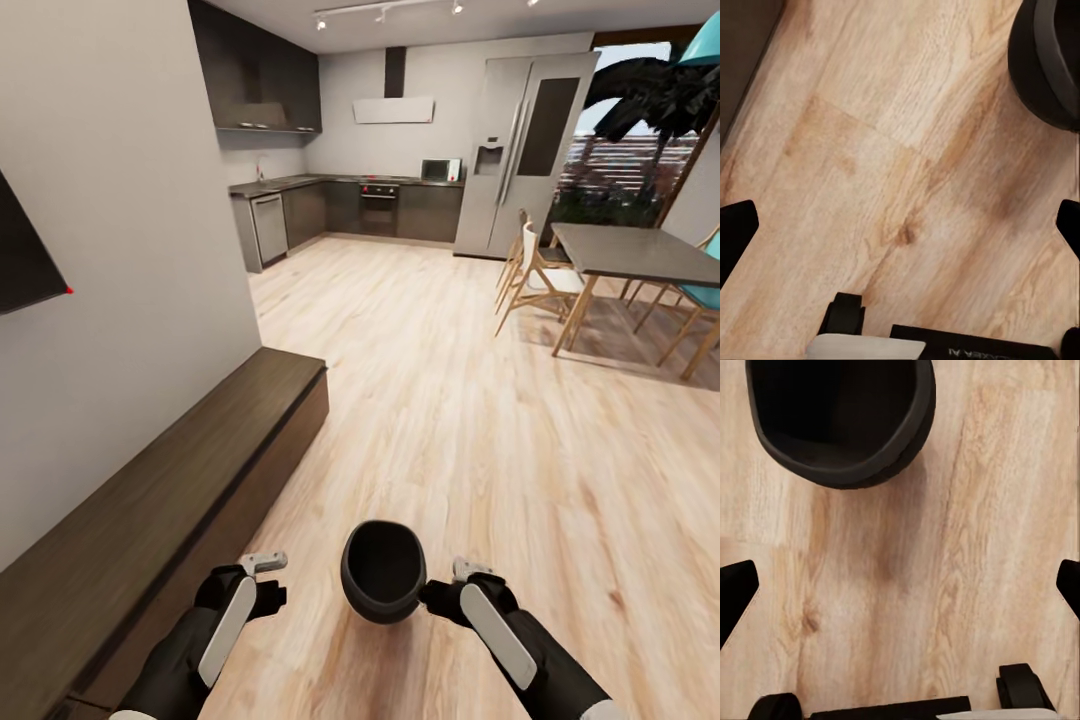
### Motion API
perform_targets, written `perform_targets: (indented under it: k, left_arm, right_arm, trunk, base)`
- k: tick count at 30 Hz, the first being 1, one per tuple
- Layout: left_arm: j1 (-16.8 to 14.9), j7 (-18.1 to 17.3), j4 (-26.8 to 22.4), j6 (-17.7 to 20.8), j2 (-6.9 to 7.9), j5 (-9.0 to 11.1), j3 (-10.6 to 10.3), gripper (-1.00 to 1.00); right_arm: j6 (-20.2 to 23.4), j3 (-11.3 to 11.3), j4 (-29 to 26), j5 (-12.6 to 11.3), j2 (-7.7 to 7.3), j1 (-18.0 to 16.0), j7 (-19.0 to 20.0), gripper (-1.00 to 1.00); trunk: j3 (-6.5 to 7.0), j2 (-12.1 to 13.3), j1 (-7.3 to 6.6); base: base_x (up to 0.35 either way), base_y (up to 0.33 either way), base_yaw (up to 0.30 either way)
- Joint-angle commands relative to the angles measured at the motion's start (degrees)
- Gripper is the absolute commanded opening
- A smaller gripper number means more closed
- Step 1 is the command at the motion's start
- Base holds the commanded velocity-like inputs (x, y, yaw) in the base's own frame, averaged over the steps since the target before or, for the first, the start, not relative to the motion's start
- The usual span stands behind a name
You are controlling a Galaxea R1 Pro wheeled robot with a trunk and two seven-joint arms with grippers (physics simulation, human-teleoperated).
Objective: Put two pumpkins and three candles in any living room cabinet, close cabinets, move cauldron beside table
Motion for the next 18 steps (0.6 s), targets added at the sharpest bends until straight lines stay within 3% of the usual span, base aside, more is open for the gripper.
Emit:
perform_targets:
  k: [1, 5, 11, 18]
  left_arm:
    - [-0.04, 0.68, 0.09, 0.07, -0.34, 0.48, -0.07, 1.00]
    - [-0.04, 0.98, 0.30, -0.10, -1.02, 0.42, -0.12, 1.00]
    - [-0.05, 1.01, 0.34, -0.16, -2.73, 0.33, -0.35, 1.00]
    - [-0.05, 0.94, 0.50, -0.29, -3.04, 0.33, -0.41, 1.00]
  right_arm:
    - [0.11, 0.19, -0.06, -0.51, 0.74, -0.35, -1.98, 1.00]
    - [0.26, 0.14, 0.05, -0.52, 2.51, -0.77, -5.29, 1.00]
    - [0.29, 0.08, 0.16, -0.54, 2.83, -0.85, -6.14, 1.00]
    - [0.21, 0.08, 1.38, -0.55, 2.91, -0.89, -6.23, 1.00]
  trunk:
    - [-0.05, -0.03, 0.03]
    - [-0.05, -0.03, 0.03]
    - [-0.05, -0.03, 0.03]
    - [-0.05, -0.03, 0.03]
  base:
    - [0.343, 0.000, 0.000]
    - [0.346, 0.000, 0.000]
    - [0.347, 0.000, 0.000]
    - [0.347, -0.058, 0.000]
